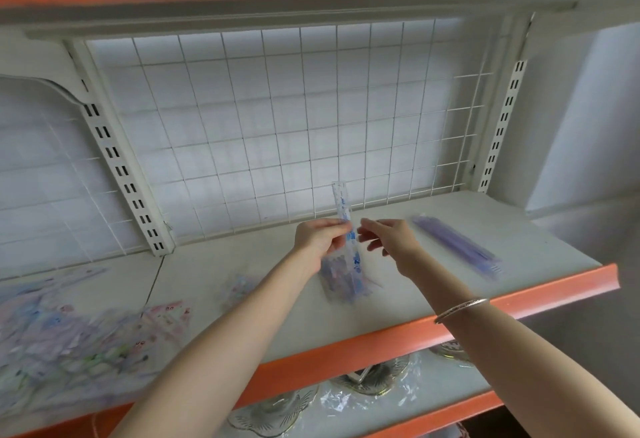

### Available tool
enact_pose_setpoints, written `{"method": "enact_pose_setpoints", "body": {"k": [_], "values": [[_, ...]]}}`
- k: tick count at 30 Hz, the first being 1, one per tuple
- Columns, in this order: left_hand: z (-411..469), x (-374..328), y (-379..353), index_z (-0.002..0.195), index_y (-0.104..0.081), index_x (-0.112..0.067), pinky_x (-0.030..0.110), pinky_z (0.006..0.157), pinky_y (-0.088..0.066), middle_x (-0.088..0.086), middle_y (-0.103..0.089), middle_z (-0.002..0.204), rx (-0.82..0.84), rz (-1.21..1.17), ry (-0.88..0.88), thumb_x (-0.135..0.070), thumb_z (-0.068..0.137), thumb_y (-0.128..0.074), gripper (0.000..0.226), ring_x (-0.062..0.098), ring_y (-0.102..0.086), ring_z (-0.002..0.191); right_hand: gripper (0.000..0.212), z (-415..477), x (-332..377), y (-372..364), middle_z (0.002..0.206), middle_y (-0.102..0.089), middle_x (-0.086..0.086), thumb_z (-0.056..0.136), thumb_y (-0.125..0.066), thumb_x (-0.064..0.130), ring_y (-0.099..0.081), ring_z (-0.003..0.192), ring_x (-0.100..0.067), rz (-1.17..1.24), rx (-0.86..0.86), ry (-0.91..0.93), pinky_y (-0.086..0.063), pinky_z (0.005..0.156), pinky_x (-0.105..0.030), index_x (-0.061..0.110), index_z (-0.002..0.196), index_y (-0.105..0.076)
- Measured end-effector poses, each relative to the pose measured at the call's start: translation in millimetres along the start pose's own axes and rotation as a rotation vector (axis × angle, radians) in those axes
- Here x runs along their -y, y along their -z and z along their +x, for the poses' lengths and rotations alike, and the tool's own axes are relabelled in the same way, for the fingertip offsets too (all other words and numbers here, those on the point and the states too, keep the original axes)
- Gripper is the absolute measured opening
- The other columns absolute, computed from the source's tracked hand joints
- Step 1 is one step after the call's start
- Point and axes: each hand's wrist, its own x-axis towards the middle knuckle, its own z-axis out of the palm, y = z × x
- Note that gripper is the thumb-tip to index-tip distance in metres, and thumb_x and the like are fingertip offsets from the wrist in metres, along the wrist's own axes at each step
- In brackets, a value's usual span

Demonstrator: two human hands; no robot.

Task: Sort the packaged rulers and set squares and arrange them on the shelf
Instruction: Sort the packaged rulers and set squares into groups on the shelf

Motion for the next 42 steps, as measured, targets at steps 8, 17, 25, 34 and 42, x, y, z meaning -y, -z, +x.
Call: {"method": "enact_pose_setpoints", "body": {"k": [8,17,25,34,42], "values": [[11.0,12.4,-74.9,0.106,-0.065,0.007,0.02,0.068,-0.058,0.015,-0.066,0.088,0.103,-0.078,0.014,0.014,0.082,-0.063,0.026,0.021,-0.065,0.074,0.006,13.2,-8.3,65.9,0.066,-0.062,-0.005,0.085,-0.065,0.009,-0.05,0.055,-0.014,-0.008,-0.198,-0.017,-0.041,0.053,-0.024,0.007,0.079,-0.069],[20.9,29.2,-100.0,0.106,-0.07,-0.012,0.02,0.068,-0.047,0.001,-0.065,0.092,0.102,0.519,-0.203,-0.002,0.081,-0.065,0.027,0.014,-0.059,0.084,0.012,50.0,-48.9,136.3,0.088,-0.07,-0.017,0.08,-0.059,0.003,-0.063,0.089,-0.032,-0.37,-0.463,-0.091,-0.048,0.074,-0.031,0.005,0.081,-0.071],[25.9,34.0,-90.0,0.115,-0.064,-0.026,0.029,0.093,-0.04,0.0,-0.06,0.121,0.009,1.126,-0.429,-0.029,0.085,-0.064,0.03,0.02,-0.054,0.113,0.013,57.4,-57.7,138.2,0.097,-0.07,-0.011,0.082,-0.058,0.01,-0.062,0.096,-0.032,-0.46,-0.445,-0.144,-0.049,0.084,-0.032,0.014,0.086,-0.07],[26.7,32.7,-84.8,0.126,-0.057,-0.027,0.034,0.106,-0.022,0.001,-0.052,0.131,-0.03,1.52,-0.561,-0.048,0.092,-0.051,0.04,0.023,-0.041,0.126,0.022,54.7,-54.3,135.9,0.11,-0.066,-0.009,0.084,-0.051,0.014,-0.055,0.108,-0.03,-0.605,-0.439,-0.12,-0.037,0.089,-0.031,0.019,0.097,-0.068],[14.2,23.8,-49.1,0.127,-0.057,-0.026,0.039,0.113,-0.012,-0.002,-0.051,0.134,-0.108,1.572,-0.532,-0.052,0.094,-0.044,0.043,0.022,-0.036,0.13,0.022,43.1,-32.8,95.7,0.117,-0.057,-0.008,0.09,-0.049,0.02,-0.044,0.116,-0.027,-0.796,-0.342,0.118,-0.028,0.094,-0.034,0.019,0.106,-0.065]]}}
